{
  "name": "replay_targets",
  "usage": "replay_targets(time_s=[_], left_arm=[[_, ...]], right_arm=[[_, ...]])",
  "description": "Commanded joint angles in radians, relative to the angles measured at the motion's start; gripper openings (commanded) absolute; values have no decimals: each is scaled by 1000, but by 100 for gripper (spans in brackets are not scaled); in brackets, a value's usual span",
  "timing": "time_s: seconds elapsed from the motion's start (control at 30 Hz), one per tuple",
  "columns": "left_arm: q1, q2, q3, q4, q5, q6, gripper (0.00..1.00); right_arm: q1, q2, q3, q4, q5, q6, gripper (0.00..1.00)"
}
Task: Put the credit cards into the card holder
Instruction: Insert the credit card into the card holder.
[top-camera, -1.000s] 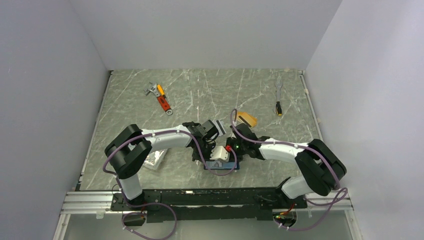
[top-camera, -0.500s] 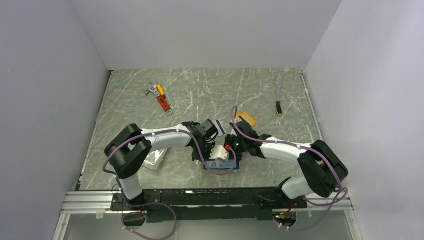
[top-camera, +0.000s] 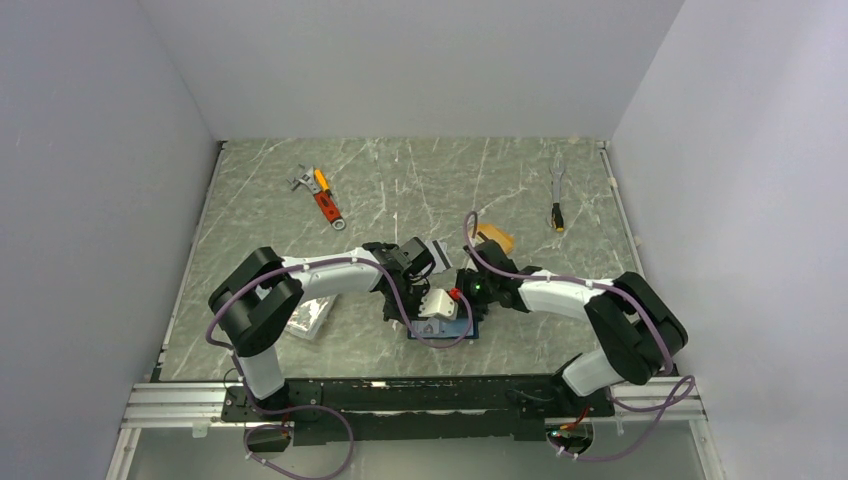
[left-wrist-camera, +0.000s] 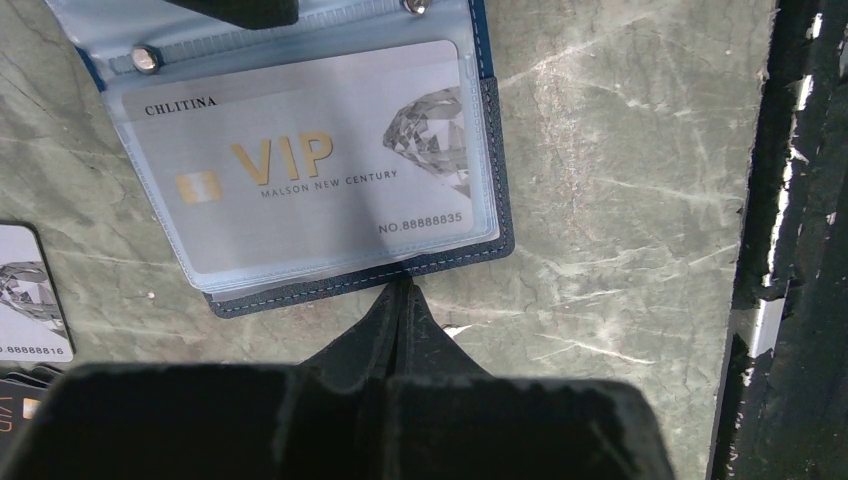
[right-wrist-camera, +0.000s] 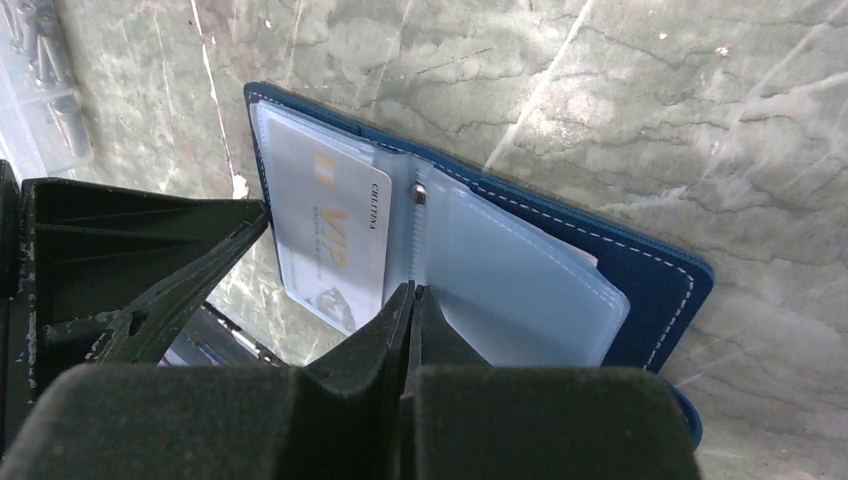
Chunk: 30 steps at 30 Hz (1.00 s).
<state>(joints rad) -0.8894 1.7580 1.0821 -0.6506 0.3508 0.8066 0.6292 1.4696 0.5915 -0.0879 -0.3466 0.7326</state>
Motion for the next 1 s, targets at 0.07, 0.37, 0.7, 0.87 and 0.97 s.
replay_targets(time_s=[0.07,0.37,0.7,0.87,0.97], left_arm=[[7,26,11,14,-2,6,0],[8,25,25,12,-5,8,0],[87,-67,178,-132,30,-20,1],[138,-52,339,-241,106,-53,5],[163,-7,427,-264,178,-90,7]], right_arm=[[49,22,51,56,-13,20,0],[71,8,77,5,-6,12,0],[-222,-106,205,-180,-44,-139,23],[-342,-39,351,-207,27,-206,40],[-400,55,429,-212,117,-247,43]])
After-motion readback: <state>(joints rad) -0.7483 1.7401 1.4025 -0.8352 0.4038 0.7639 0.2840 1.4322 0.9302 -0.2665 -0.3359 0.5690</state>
